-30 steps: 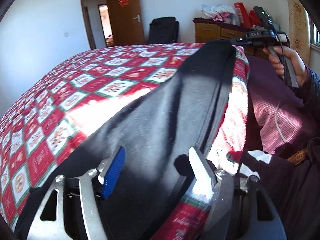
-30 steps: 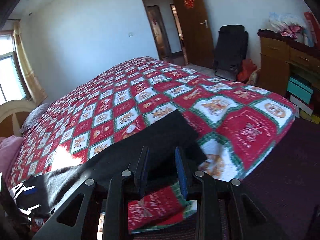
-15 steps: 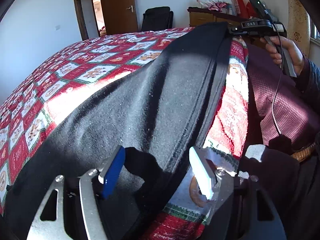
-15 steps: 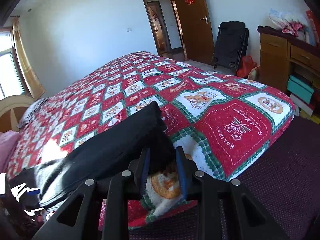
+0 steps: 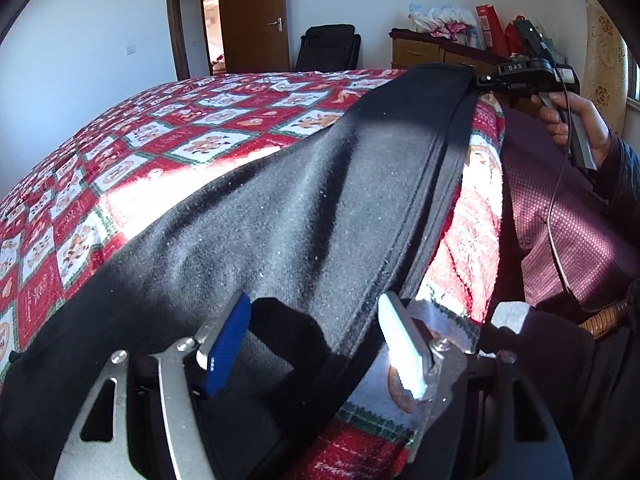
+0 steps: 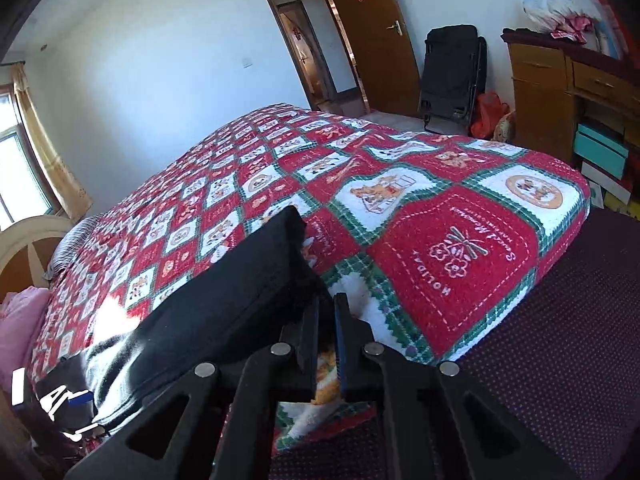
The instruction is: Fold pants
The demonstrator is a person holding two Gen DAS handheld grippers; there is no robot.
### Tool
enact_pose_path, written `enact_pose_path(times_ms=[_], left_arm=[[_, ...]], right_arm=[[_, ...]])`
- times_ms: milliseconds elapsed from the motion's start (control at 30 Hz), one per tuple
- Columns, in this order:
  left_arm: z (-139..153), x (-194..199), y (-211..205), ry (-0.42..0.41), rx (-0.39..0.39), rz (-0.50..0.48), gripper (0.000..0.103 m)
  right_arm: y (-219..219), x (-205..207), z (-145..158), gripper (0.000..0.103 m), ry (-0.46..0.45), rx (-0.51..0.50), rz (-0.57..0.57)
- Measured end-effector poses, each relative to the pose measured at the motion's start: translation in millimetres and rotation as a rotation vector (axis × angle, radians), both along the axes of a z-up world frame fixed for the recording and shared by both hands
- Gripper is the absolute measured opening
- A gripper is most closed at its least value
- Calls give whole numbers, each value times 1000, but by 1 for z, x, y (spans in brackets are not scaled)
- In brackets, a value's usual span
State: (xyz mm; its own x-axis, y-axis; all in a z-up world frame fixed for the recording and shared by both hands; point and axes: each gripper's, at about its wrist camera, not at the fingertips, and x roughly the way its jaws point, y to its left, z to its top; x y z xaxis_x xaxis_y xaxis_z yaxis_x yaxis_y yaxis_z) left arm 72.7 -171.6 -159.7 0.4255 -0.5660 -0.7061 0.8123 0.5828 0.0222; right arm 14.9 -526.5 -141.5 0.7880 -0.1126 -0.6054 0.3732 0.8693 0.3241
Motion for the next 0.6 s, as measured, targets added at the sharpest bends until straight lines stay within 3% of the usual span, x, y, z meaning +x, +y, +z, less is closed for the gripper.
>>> enact_pose_path(times_ms=[133, 233, 300, 533, 567, 600], left_arm=[[0, -1, 4, 7, -19, 7, 67], [-1, -3, 3, 4, -20, 3, 67], [-4, -6, -1, -14, 5, -1, 67], [-3, -8, -3, -28, 16, -5, 40], [-3, -8, -3, -26, 13, -6, 31], [-2, -7, -3, -23, 9, -9, 25]], right_arm=[[5, -11, 17, 21, -63, -37, -39], [12, -11, 30, 24, -115, -8, 7], [15, -2, 27, 33, -94, 26, 37], [14, 25, 10, 33, -43, 46, 23], [14, 25, 10, 30, -47, 38, 19], [16, 26, 11, 16, -48, 14, 15]])
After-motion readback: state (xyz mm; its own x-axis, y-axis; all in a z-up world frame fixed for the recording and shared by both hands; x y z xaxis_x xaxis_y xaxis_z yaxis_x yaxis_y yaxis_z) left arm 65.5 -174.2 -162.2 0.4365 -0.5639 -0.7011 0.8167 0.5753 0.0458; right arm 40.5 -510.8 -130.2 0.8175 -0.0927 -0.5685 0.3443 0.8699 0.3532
